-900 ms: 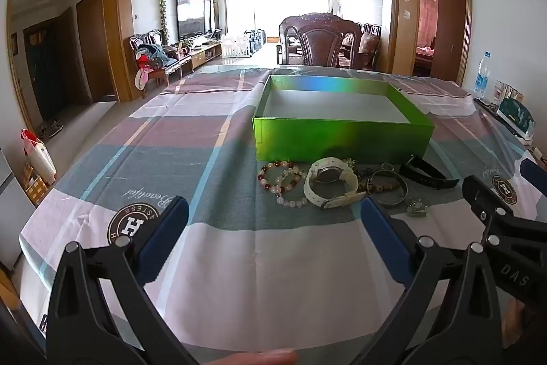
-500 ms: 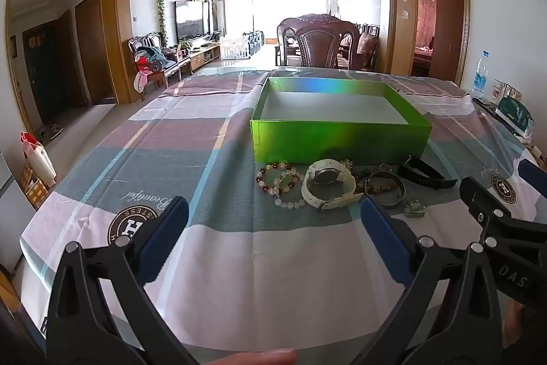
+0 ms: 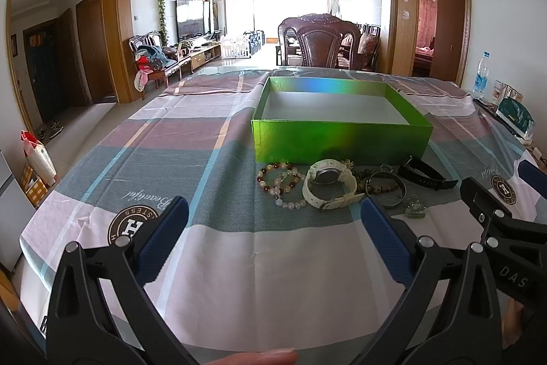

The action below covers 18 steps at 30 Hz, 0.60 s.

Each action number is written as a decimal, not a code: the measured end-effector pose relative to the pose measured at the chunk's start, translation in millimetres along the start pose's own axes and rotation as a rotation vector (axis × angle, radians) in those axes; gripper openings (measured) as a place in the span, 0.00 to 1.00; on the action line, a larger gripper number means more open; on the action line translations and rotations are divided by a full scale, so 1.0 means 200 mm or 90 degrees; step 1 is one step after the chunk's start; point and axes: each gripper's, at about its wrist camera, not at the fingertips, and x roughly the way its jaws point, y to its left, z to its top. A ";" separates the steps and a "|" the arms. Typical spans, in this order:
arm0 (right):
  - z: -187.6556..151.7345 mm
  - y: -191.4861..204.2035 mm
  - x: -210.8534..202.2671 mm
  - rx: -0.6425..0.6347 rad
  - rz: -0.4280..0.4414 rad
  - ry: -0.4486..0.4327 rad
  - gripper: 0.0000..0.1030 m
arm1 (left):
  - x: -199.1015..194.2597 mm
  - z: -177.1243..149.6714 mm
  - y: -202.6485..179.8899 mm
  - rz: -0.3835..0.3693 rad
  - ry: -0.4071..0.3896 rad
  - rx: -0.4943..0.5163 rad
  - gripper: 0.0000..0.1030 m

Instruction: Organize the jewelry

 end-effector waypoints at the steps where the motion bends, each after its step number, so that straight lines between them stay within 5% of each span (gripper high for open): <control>1: 0.00 0.00 0.00 0.000 0.001 0.000 0.97 | 0.00 0.00 0.00 0.000 0.000 0.000 0.97; 18: 0.00 0.00 0.01 0.001 0.004 0.001 0.97 | 0.01 0.00 0.00 -0.002 0.002 0.002 0.97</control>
